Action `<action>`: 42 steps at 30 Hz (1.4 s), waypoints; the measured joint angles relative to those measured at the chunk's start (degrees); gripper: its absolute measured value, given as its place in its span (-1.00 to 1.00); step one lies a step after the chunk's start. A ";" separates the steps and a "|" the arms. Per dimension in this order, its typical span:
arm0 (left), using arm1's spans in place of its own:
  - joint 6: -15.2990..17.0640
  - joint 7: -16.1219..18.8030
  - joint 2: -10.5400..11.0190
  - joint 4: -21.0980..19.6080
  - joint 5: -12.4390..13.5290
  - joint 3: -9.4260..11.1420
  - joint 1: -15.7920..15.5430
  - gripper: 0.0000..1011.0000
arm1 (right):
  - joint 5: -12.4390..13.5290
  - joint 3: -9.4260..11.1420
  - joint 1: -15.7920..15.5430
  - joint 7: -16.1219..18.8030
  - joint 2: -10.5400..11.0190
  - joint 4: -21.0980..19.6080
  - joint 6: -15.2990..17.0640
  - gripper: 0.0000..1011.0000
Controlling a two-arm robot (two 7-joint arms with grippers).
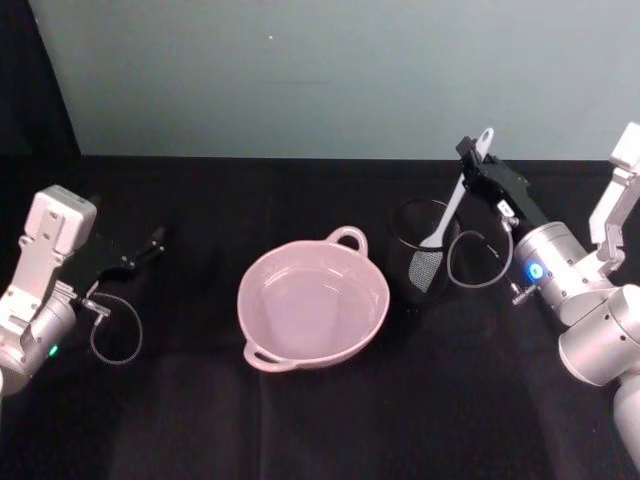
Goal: Use the one hand to pick up the spoon and stir the clear water in the bowl.
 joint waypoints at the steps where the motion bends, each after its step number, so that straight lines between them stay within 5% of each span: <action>1: 0.00 0.00 0.00 0.00 0.00 0.00 0.00 1.00 | 0.00 -0.03 0.00 0.01 0.01 0.00 0.05 -0.77; 20: 0.00 0.00 0.00 0.00 0.00 0.00 0.00 1.00 | 0.14 -0.11 -0.16 0.02 0.12 -0.30 0.55 -0.73; 42: 0.00 0.00 0.00 0.00 0.00 0.00 0.00 1.00 | 0.06 -0.10 -0.14 -0.02 0.12 -0.31 0.45 0.62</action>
